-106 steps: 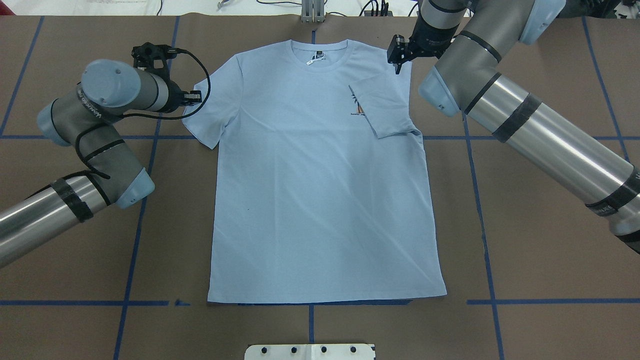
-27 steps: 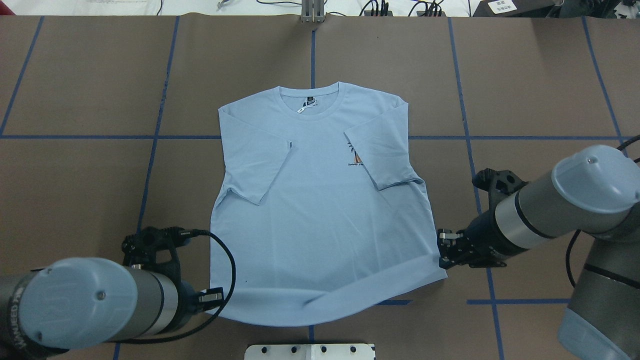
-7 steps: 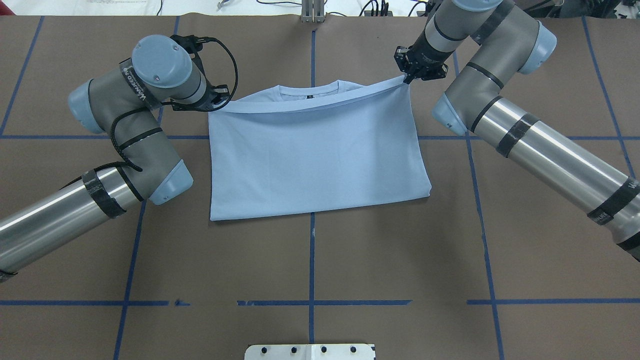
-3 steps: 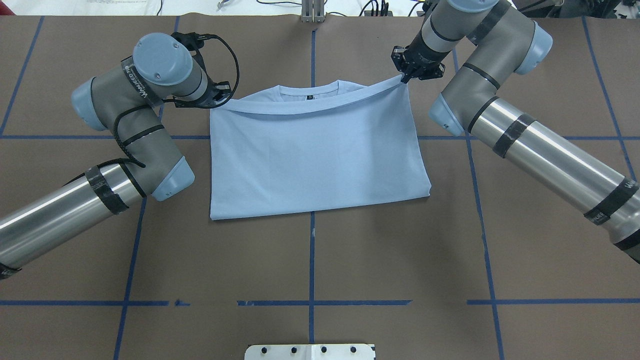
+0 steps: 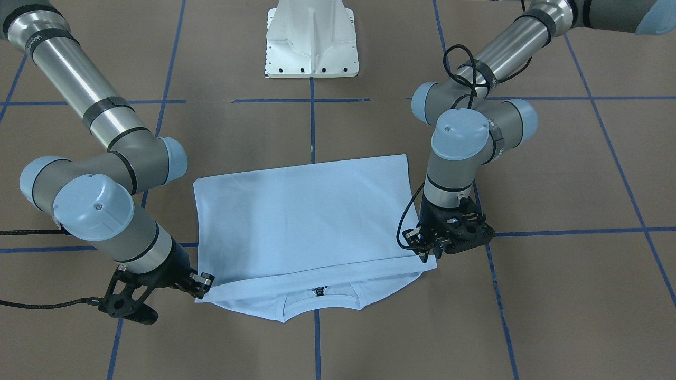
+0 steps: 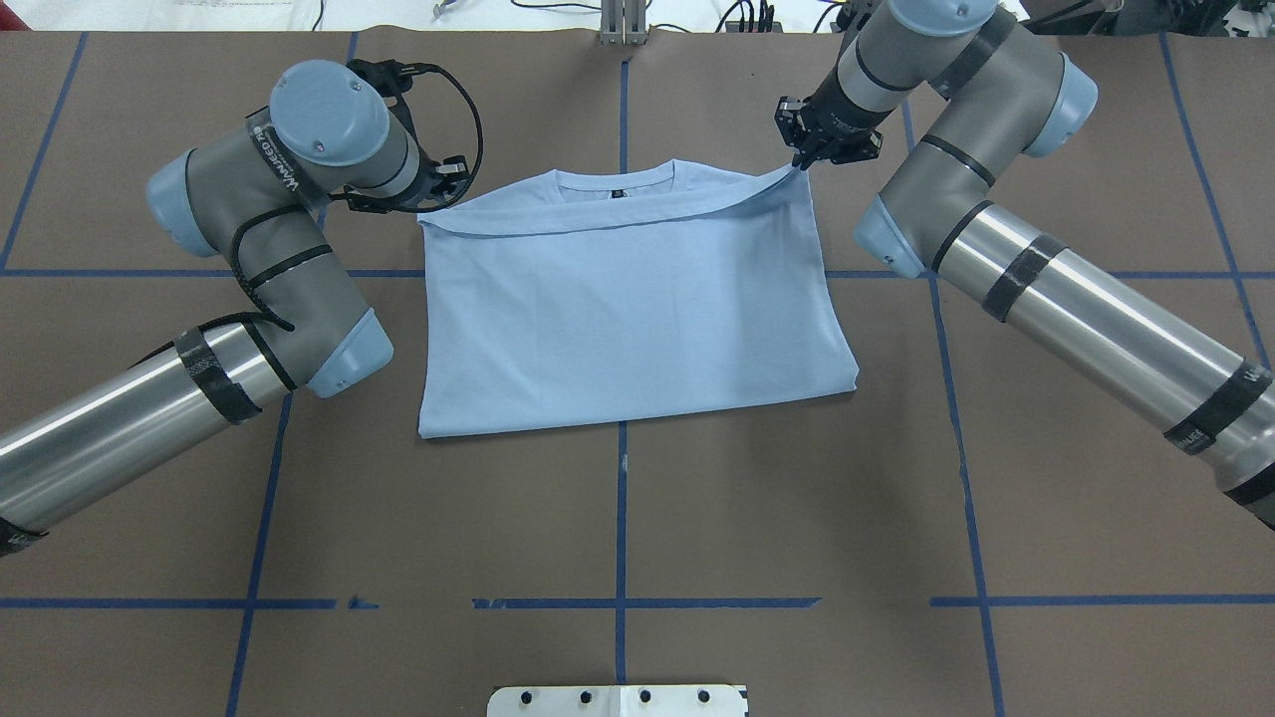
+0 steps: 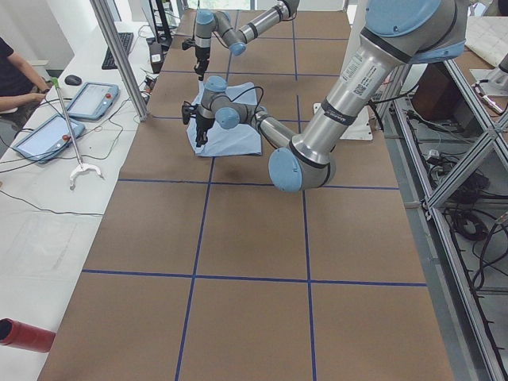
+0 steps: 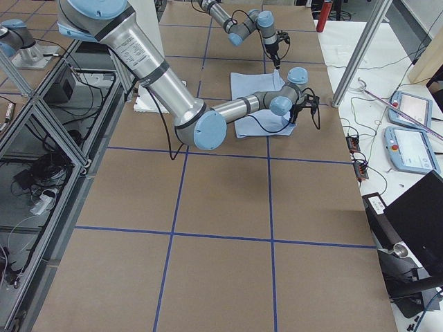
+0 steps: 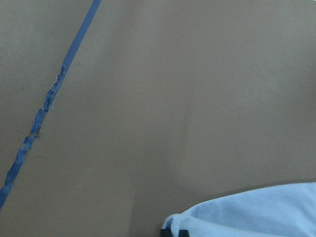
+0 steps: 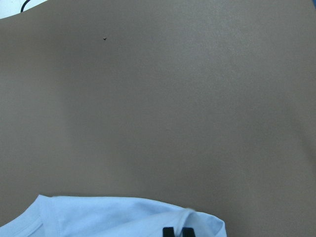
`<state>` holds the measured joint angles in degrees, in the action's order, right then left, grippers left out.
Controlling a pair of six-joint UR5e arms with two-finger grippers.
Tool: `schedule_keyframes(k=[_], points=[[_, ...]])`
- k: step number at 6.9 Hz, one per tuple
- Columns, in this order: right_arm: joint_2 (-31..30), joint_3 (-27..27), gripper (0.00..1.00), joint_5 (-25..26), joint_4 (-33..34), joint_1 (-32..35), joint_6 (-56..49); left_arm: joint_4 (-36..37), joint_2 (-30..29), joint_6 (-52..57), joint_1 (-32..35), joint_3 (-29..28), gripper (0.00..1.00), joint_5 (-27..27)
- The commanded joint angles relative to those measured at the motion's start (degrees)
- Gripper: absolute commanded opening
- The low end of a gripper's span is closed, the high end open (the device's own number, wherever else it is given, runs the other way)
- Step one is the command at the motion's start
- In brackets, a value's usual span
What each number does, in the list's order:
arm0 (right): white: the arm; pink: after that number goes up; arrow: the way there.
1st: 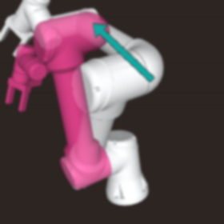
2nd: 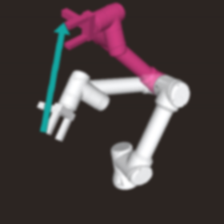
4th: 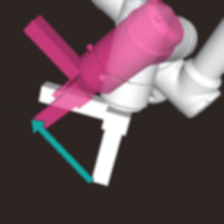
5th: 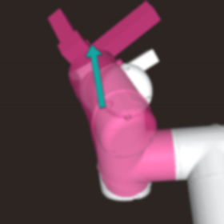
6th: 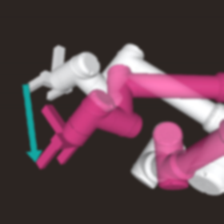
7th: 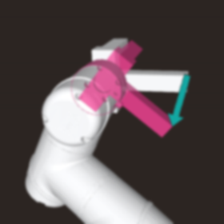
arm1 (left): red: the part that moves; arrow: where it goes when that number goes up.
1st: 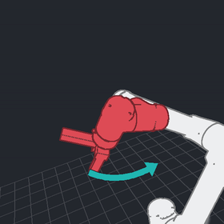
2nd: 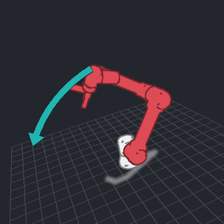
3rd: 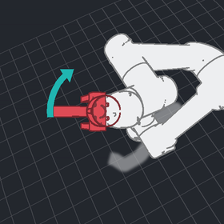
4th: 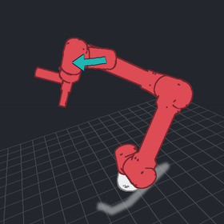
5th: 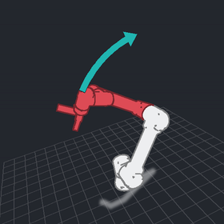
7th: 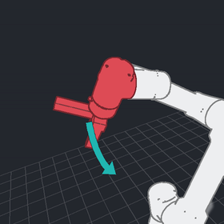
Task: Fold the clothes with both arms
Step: 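Lower the hem at the collar and open both grippers, then move the right gripper to the folded shirt's side edge nearest it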
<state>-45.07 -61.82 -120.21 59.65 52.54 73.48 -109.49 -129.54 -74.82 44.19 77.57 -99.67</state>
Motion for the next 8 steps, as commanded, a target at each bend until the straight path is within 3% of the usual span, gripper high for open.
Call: schedule_keyframes(k=[1,3,5,6,8], points=[[-0.5,-0.7,1.00,-0.6,-0.4,0.0,-1.3,0.2,-0.4,0.0,0.0,0.1,1.00,-0.2],[-7.6,-10.5,1.00,-0.7,-0.5,-1.3,-1.7,0.6,-0.7,-0.7,-0.1,0.8,1.00,-0.3],[-19.0,-25.7,1.00,-0.3,-0.1,-6.1,-0.8,2.1,-0.2,-2.8,-0.4,4.3,1.00,-0.4],[-23.7,-30.6,1.00,1.7,0.1,-9.4,-0.6,3.7,0.0,-3.1,-0.6,6.3,1.00,-0.4],[-26.5,-31.5,0.99,2.0,0.1,-11.3,-0.4,4.0,0.0,-3.1,-0.7,6.4,1.00,-0.4]])
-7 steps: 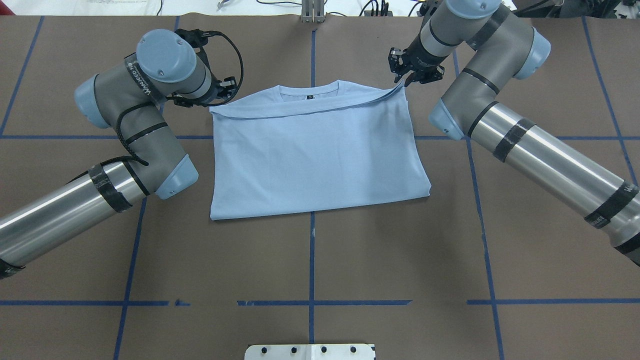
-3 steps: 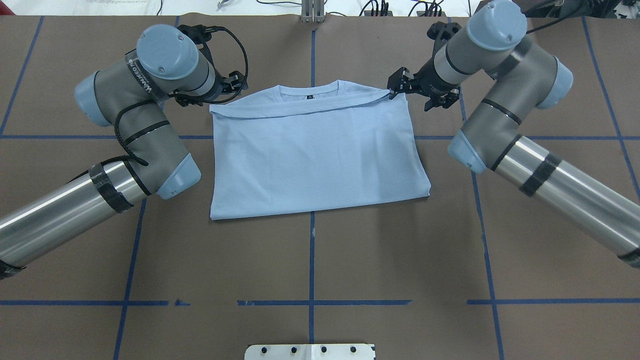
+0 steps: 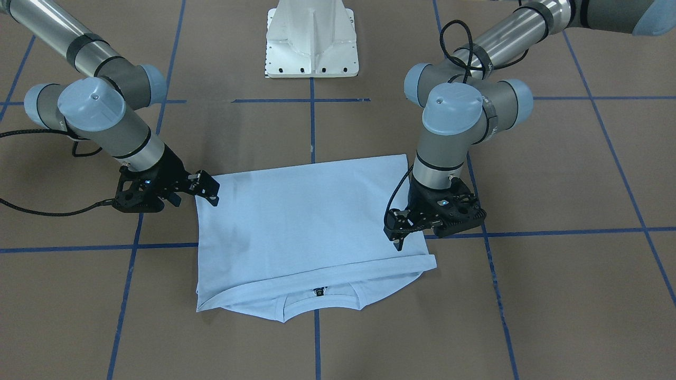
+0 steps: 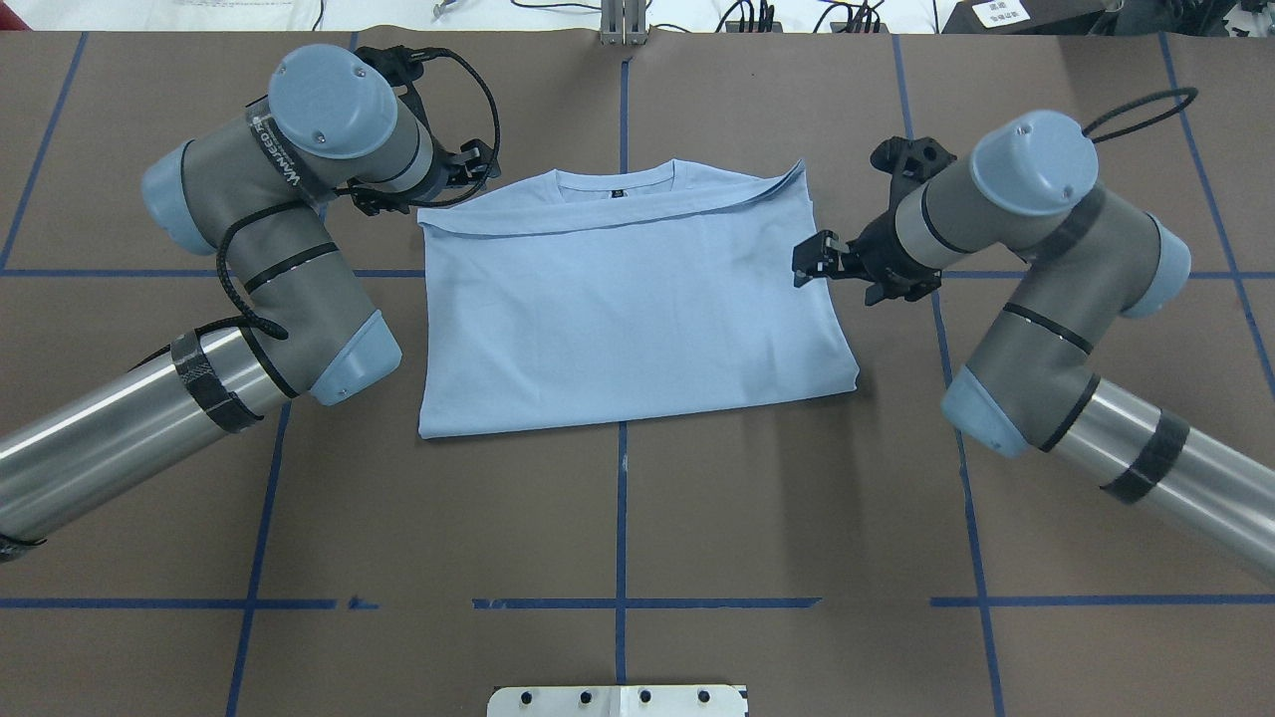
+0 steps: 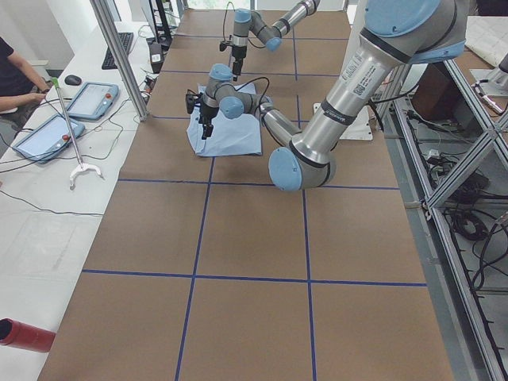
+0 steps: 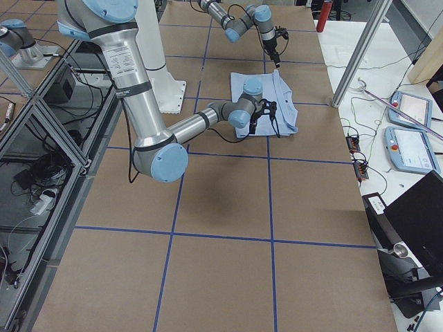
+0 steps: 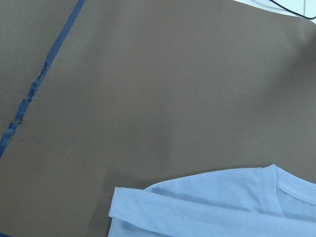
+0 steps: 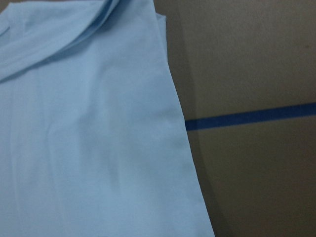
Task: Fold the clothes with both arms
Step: 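Move the right gripper to the folded shirt's side edge nearest it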
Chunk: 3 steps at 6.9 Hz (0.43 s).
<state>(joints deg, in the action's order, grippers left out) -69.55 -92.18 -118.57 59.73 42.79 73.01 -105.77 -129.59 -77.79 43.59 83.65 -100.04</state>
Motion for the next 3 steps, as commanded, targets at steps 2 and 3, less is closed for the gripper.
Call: schedule_keyframes(k=[2,3], points=[[-2.3,-0.8,0.94,0.3,0.1,-2.5,0.1,0.3,0.1,-0.1,-0.2,0.3,1.00,0.0],[-2.3,-0.7,0.77,0.3,0.1,-2.9,0.1,0.2,0.1,-0.1,-0.2,0.3,1.00,-0.1]])
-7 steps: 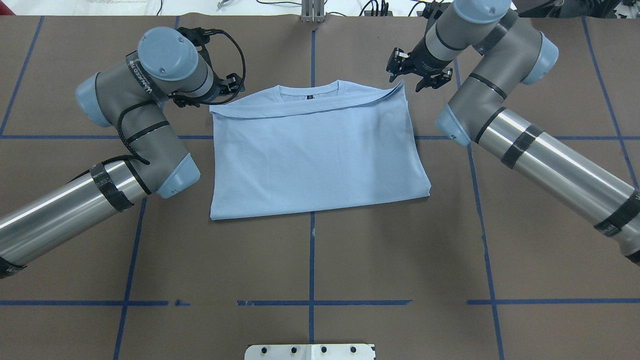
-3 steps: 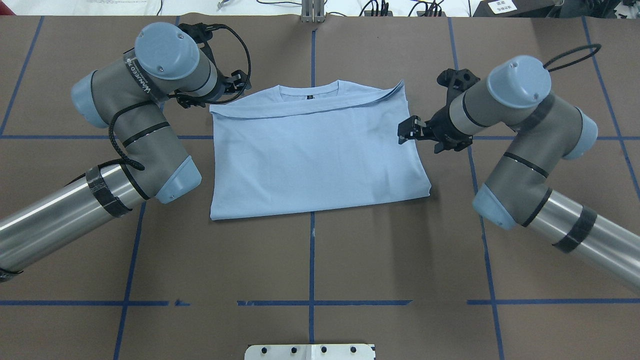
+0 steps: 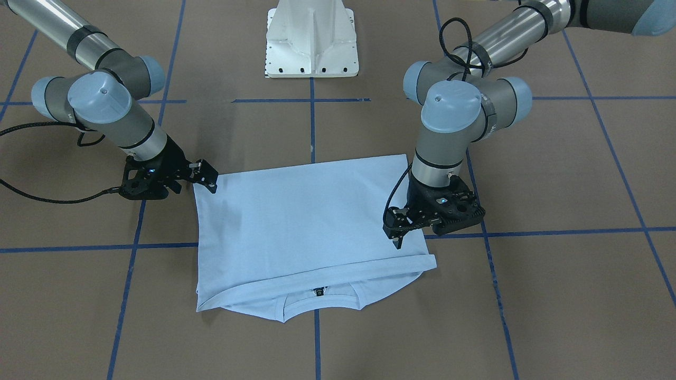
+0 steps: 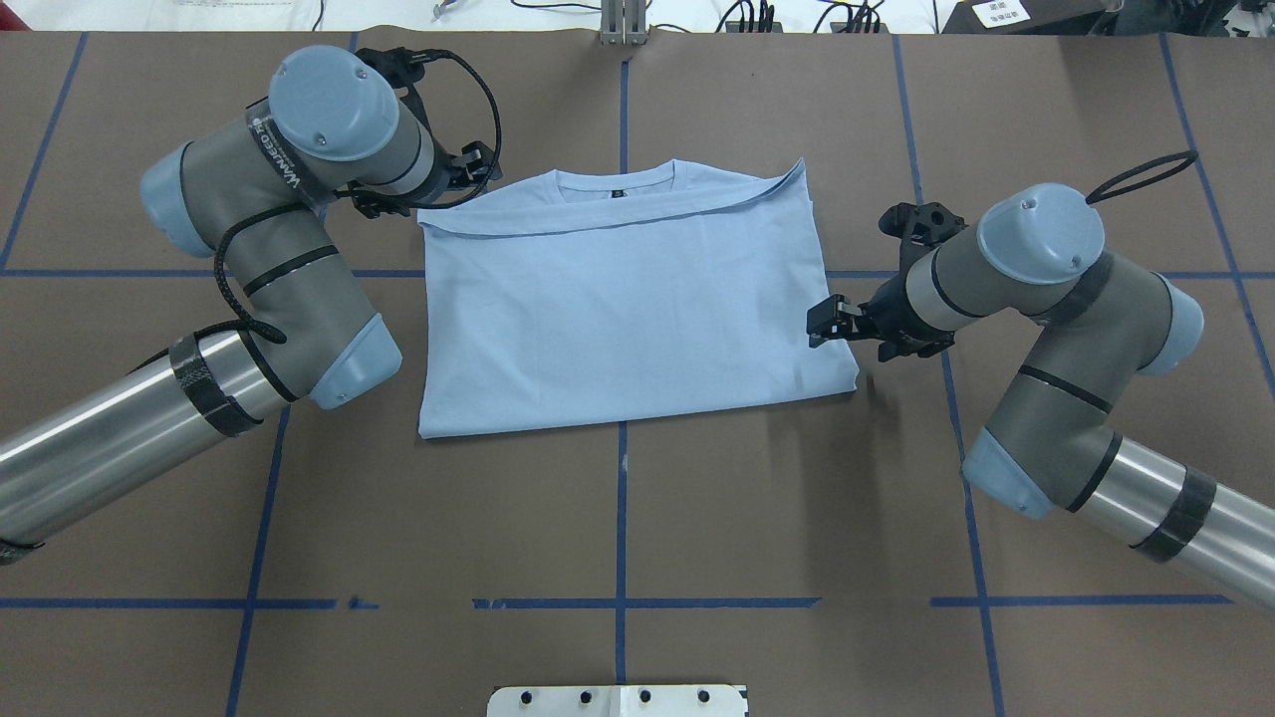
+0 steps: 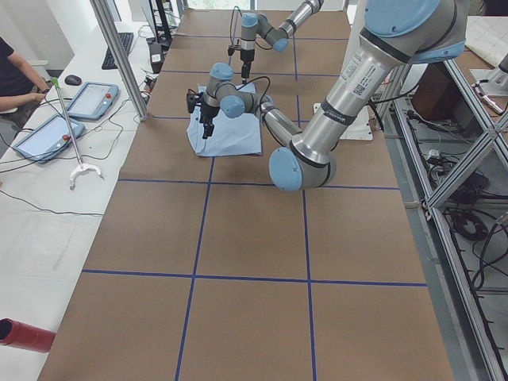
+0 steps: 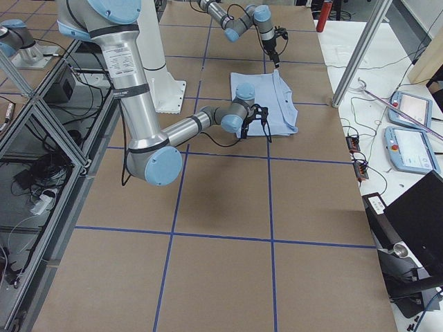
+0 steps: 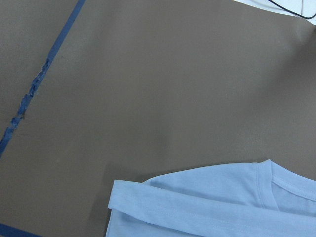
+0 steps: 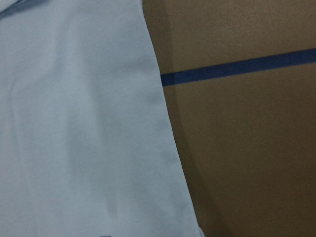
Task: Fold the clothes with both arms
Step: 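Move the right gripper to the folded shirt's side edge nearest it, then grasp the folded shirt's corner with the right gripper and drag it sideways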
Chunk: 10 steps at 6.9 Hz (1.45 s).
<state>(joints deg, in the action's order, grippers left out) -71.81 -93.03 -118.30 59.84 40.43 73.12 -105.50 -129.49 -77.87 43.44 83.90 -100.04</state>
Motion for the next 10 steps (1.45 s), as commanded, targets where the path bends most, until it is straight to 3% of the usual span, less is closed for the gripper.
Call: schedule_keyframes(k=[1,2,3,4,6,8,10], points=[[-0.1,0.2,0.52,-0.1,0.0,-0.7,0.0,-0.1,0.0,0.1,0.0,0.0,1.00,-0.1],[-0.3,0.2,0.35,0.0,0.0,-0.9,-0.1,-0.1,0.0,0.1,0.0,0.1,1.00,-0.1],[-0.3,0.2,0.09,-0.1,0.0,-0.9,-0.1,-0.1,0.0,0.2,0.0,0.2,1.00,-0.1],[-0.5,0.0,0.00,0.0,0.0,-1.2,-0.1,-0.2,-0.1,0.2,0.0,0.4,1.00,-0.1],[-4.9,-5.2,0.00,-0.1,-0.1,-3.1,-0.8,-0.7,-0.1,0.2,0.0,0.3,1.00,-0.1],[-16.5,-18.8,0.00,-0.6,-0.1,-9.8,0.1,-0.4,0.0,0.1,0.0,0.6,1.00,0.0],[-25.9,-29.4,0.00,-0.5,-0.3,-21.2,4.9,-0.2,1.0,0.0,0.1,1.8,1.00,0.4]])
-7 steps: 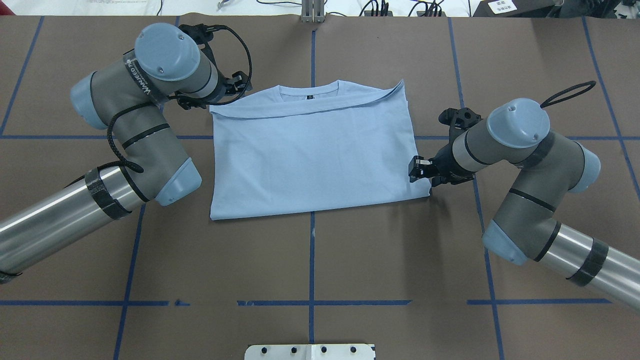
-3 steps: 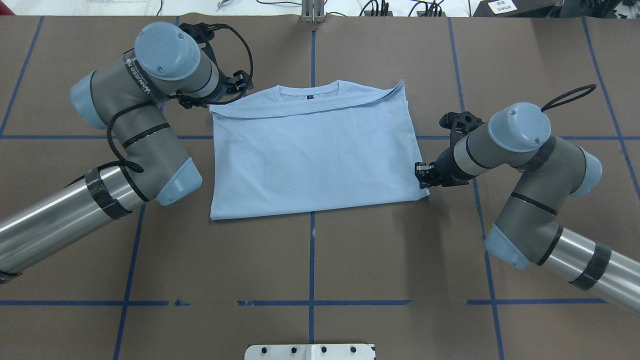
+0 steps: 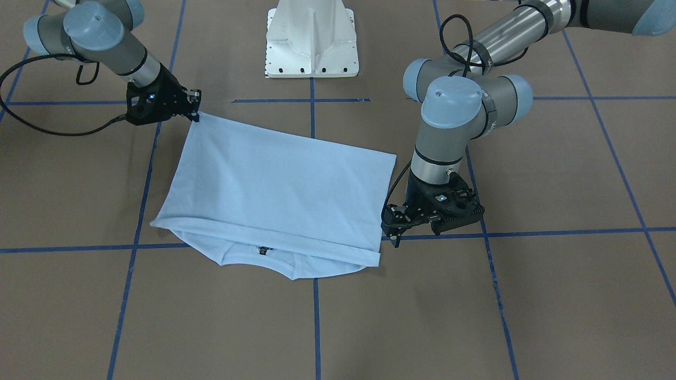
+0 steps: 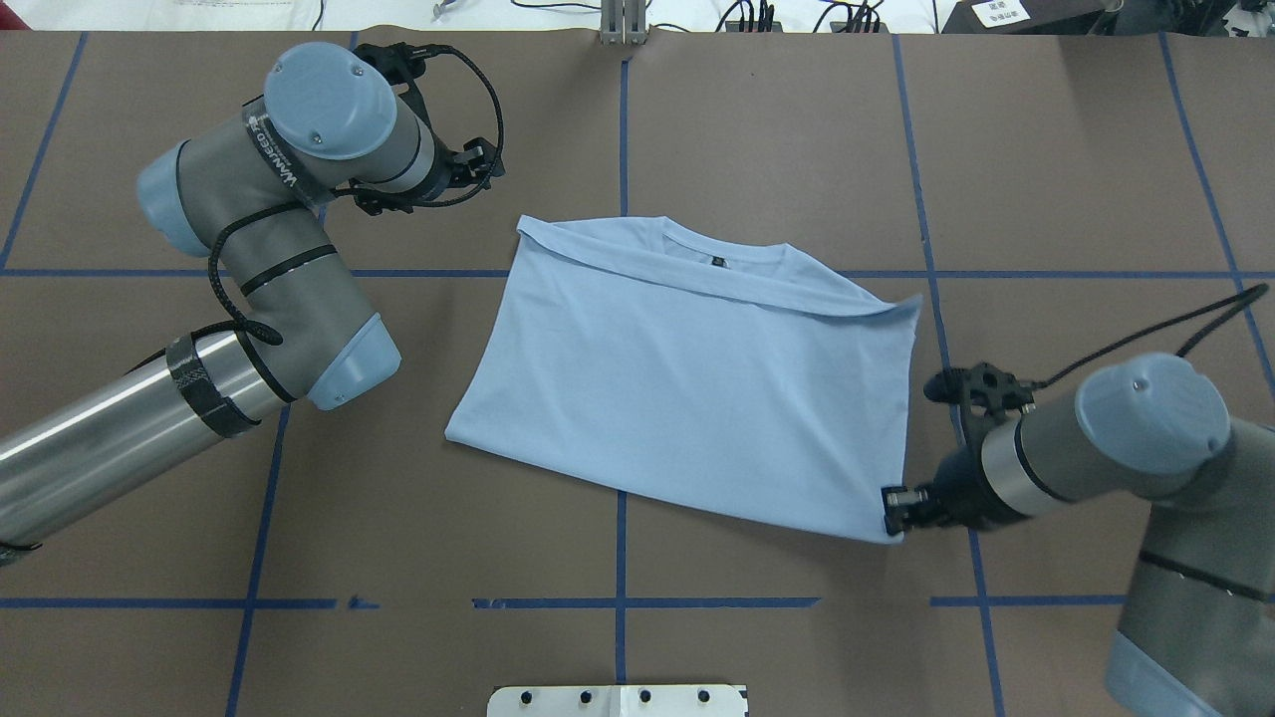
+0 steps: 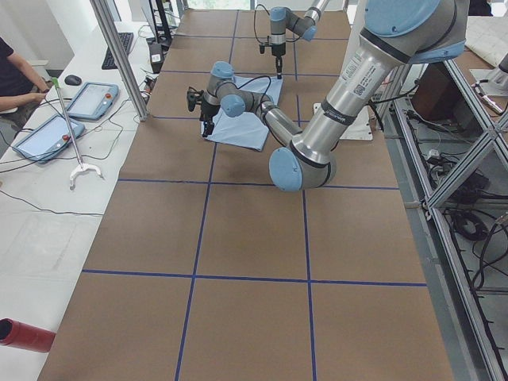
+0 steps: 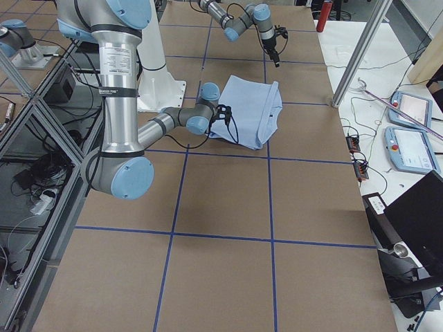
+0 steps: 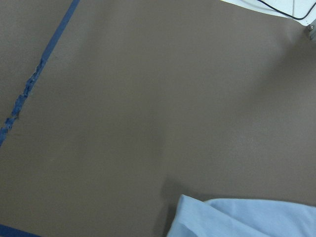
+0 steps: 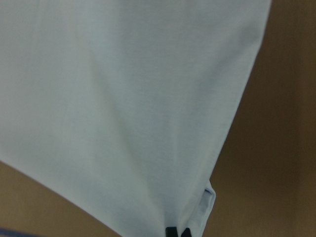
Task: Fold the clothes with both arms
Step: 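Grasp the folded shirt's corner with the right gripper and drag it sideways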
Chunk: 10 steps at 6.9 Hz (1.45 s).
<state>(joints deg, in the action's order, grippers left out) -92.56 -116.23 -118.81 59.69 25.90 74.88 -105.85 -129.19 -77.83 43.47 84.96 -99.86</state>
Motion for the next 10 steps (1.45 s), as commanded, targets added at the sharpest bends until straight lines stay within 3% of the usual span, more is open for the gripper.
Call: schedule_keyframes(k=[1,2,3,4,6,8,9,10], points=[[-4.9,-7.0,0.00,0.5,-0.2,-13.1,7.2,0.1,1.3,-0.1,-0.1,1.7,1.00,0.2],[-4.7,-7.0,0.00,1.0,-0.2,-17.8,8.3,0.1,1.3,-0.2,-0.1,1.9,1.00,0.2],[-4.6,-7.8,0.92,1.0,-0.4,-18.5,8.3,0.1,1.3,-0.2,-0.1,2.1,1.00,0.0],[-4.2,-8.0,1.00,1.1,-0.4,-18.6,8.3,-0.1,1.3,-0.1,-0.1,2.2,1.00,-0.3],[1.5,-7.4,1.00,2.9,-0.5,-11.5,8.3,-0.2,2.6,-1.6,-2.6,4.9,1.00,-4.5],[4.9,-7.4,1.00,13.2,-0.4,-6.0,8.2,0.4,8.5,-14.1,-9.2,12.8,1.00,-5.4],[5.2,-7.2,1.00,16.0,-0.4,-4.0,7.9,0.6,9.2,-21.6,-12.8,13.4,0.99,-5.0],[6.7,-6.8,1.00,16.4,-0.4,-2.1,7.7,2.6,9.3,-28.1,-17.1,13.3,0.92,-3.4]])
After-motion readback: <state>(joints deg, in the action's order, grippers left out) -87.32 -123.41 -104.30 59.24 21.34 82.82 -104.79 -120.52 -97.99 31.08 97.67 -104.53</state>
